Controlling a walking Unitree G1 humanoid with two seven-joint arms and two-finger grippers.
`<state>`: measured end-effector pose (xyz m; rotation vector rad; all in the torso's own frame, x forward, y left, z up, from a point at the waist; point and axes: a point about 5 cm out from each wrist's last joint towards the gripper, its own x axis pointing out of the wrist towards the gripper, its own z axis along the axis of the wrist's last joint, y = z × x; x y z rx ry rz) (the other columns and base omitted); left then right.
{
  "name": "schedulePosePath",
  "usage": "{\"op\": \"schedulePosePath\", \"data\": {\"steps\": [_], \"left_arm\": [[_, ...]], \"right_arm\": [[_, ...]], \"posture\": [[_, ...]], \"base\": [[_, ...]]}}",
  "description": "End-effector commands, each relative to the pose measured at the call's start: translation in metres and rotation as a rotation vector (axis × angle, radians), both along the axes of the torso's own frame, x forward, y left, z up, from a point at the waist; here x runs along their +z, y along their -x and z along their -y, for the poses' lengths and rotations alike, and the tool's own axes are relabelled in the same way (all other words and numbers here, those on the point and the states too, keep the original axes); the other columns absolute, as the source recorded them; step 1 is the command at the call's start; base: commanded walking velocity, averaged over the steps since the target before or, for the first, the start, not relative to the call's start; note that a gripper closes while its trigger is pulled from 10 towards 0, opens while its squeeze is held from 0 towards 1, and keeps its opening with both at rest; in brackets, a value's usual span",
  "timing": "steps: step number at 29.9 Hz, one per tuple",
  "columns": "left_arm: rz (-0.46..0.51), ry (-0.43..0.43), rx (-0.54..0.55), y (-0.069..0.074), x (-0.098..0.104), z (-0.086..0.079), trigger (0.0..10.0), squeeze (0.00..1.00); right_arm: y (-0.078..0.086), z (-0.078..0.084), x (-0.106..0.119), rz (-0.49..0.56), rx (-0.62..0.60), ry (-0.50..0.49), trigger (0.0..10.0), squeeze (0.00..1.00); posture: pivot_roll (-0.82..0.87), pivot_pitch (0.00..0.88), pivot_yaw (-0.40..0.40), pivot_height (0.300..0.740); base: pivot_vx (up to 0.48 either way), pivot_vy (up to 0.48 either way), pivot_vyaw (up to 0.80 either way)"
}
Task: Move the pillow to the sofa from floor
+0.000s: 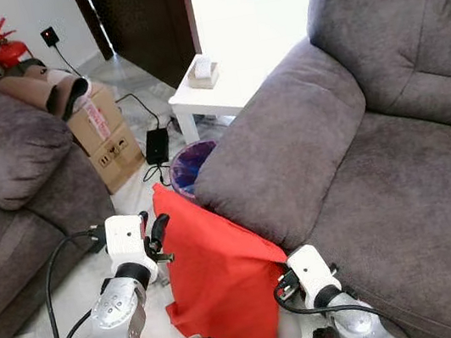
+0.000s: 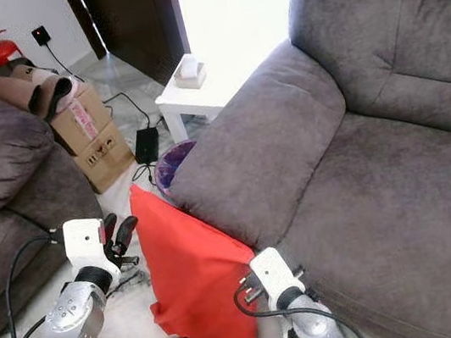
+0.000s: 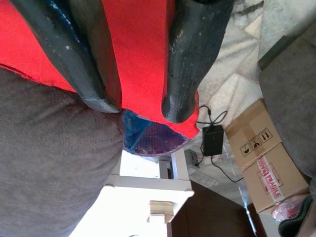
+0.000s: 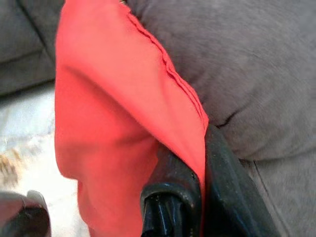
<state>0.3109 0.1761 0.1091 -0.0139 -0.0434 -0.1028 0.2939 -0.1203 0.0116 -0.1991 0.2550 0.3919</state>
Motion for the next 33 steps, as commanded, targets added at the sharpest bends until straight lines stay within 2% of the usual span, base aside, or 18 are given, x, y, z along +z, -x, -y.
{"op": "schedulePosePath", "data": {"steps": [1,2,4,6,10,19,28,33], "left_arm": [[-0.015,-0.006,0.016,0.002,-0.004,-0.007,10.0,0.0],[-0.017,-0.006,0.017,0.002,-0.005,-0.008,10.0,0.0],[-0.019,-0.009,0.015,0.003,-0.006,-0.01,10.0,0.0],[-0.018,-0.009,0.014,0.003,-0.007,-0.009,10.0,0.0],[-0.018,-0.007,0.017,0.004,-0.008,-0.009,10.0,0.0],[-0.029,-0.01,-0.001,0.006,-0.011,-0.009,10.0,0.0],[-0.026,-0.016,-0.028,0.005,-0.009,-0.007,10.0,0.0],[-0.047,-0.041,-0.076,0.006,-0.011,-0.008,10.0,0.0]], "right_arm": [[-0.002,0.001,0.003,0.004,-0.049,-0.07,10.0,0.0],[-0.003,0.002,0.004,0.005,-0.059,-0.086,10.0,0.0],[-0.003,0.003,0.006,-0.005,-0.094,-0.23,10.0,0.0],[-0.002,0.003,0.006,-0.01,-0.103,-0.275,10.0,0.0],[0.001,0.0,0.003,-0.025,-0.058,-0.259,10.0,0.0],[-0.006,0.004,0.015,0.007,-0.036,-0.319,10.0,0.0],[-0.013,0.002,0.027,0.05,-0.001,-0.363,10.0,0.0],[-0.012,-0.001,0.033,0.063,0.112,-0.356,10.0,0.0]], "posture": [[-0.04,0.145,0.103,0.637],[-0.04,0.145,0.103,0.637],[-0.03,0.147,0.111,0.637],[-0.02,0.154,0.108,0.642],[0.0,0.149,0.099,0.672],[0.0,0.146,0.094,0.737],[0.0,0.144,0.094,0.74],[0.0,0.141,0.097,0.74]], "base": [[0.0,0.0,0.0],[0.0,0.0,0.0],[0.0,0.0,0.0],[0.0,0.0,0.0],[0.0,0.0,0.0],[0.0,0.0,0.0],[0.0,0.0,0.0],[0.0,0.0,0.0]]}}
